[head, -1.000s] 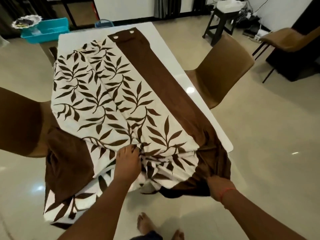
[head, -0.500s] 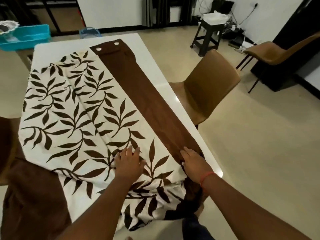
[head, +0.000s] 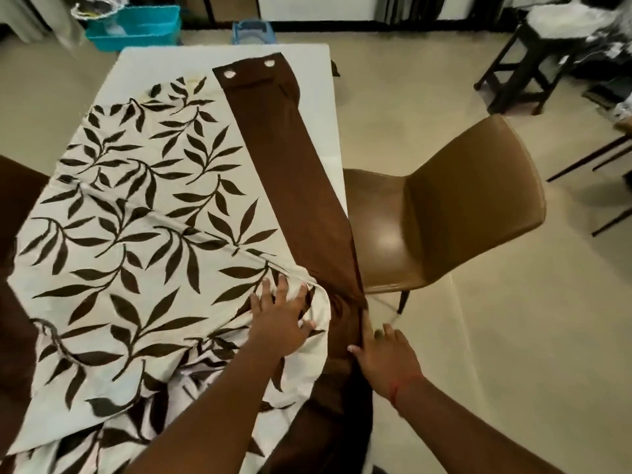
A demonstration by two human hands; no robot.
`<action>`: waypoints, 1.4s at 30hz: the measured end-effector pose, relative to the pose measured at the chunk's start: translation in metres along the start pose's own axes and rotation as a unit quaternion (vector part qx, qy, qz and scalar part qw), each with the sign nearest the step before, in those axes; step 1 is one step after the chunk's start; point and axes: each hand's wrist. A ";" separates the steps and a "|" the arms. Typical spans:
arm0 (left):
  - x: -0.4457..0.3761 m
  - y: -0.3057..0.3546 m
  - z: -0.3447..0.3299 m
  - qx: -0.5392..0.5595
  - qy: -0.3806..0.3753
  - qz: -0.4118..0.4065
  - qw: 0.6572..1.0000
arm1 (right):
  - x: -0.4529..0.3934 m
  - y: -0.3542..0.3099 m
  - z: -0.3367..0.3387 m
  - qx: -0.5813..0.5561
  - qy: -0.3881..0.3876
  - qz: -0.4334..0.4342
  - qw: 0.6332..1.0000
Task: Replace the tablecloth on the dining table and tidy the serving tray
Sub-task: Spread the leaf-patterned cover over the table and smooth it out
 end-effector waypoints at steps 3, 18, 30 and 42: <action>0.001 0.024 0.004 0.013 -0.004 0.024 1.000 | 0.008 0.026 0.008 0.020 0.003 0.033 0.999; -0.033 0.017 0.047 0.098 0.098 0.167 0.976 | -0.167 0.011 0.183 0.005 0.140 0.216 0.966; -0.280 -0.043 0.124 0.170 0.086 0.386 0.903 | -0.466 -0.042 0.322 0.108 0.094 0.367 0.919; -0.433 -0.026 0.170 0.110 0.111 0.349 0.924 | -0.541 0.062 0.360 0.057 0.156 0.273 0.948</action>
Point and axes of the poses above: each hand's wrist, its own x-axis away from the middle knuckle, its own z-axis out of the back of the hand, y = z × x, and after that the axes turned 3 degrees about -y, right-handed
